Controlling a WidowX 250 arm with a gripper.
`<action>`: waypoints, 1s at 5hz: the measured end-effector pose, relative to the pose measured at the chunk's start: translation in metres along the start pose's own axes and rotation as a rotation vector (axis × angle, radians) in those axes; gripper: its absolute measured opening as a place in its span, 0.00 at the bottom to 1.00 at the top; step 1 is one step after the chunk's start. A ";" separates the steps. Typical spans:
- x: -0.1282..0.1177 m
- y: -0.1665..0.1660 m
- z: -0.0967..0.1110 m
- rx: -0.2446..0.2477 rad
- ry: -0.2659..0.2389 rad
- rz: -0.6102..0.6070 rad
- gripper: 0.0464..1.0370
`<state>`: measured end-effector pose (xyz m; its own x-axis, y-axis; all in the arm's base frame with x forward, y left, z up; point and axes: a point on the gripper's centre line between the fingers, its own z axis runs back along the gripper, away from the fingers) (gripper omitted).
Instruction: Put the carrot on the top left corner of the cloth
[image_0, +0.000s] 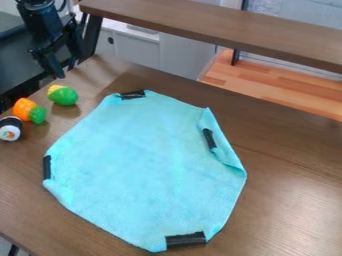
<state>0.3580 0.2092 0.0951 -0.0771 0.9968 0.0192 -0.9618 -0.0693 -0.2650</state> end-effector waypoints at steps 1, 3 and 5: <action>-0.004 0.005 -0.015 0.035 0.040 0.011 0.96; -0.016 -0.012 0.002 -0.028 0.191 -0.030 0.96; 0.006 0.017 -0.023 0.028 0.071 0.007 0.96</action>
<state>0.3472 0.2151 0.0682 -0.0660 0.9965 -0.0515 -0.9684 -0.0764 -0.2374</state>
